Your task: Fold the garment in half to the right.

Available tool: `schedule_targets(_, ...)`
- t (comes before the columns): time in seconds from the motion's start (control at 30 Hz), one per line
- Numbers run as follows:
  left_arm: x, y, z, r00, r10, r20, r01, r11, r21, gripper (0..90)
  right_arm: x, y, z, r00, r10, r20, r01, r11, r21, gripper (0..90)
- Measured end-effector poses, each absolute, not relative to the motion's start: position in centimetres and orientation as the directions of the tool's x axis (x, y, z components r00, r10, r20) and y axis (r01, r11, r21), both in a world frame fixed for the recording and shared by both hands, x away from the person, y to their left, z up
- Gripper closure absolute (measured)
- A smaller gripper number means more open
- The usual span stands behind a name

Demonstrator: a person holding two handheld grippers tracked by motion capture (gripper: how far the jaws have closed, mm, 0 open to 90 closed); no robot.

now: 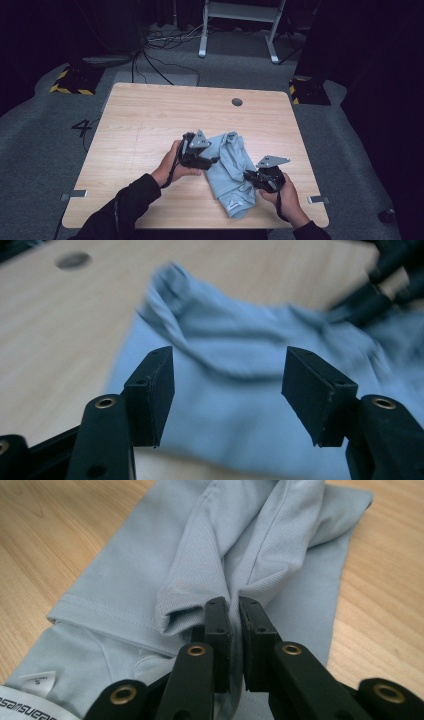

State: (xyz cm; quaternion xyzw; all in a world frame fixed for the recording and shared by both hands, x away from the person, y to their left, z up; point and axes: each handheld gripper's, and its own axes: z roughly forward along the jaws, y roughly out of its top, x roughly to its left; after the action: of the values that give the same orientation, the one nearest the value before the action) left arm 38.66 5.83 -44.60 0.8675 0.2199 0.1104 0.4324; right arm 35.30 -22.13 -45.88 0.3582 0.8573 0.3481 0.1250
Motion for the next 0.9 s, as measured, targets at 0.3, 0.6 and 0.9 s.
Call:
schedule_targets(0.3, 33.1, 4.2, -47.5, 0.932, 0.363, 0.002, 0.249, -0.642, 0.725, 37.8, 35.3, -21.7, -47.7, -0.725, 0.684, 0.08, 0.557, 0.515, 0.651, 83.7)
schedule_targets(0.6, 33.1, 6.1, -49.4, 0.913, 0.407, 0.01, 0.291, -0.67, 0.683, 38.7, 34.0, -19.0, -48.0, -0.759, 0.642, 0.106, 0.535, 0.522, 0.664, 82.8)
schedule_targets(0.9, 33.3, 6.7, -49.5, 0.929, 0.369, 0.028, 0.247, -0.673, 0.697, 47.3, 33.8, -19.7, -46.4, -0.775, 0.631, 0.021, 0.476, 0.562, 0.677, 50.7)
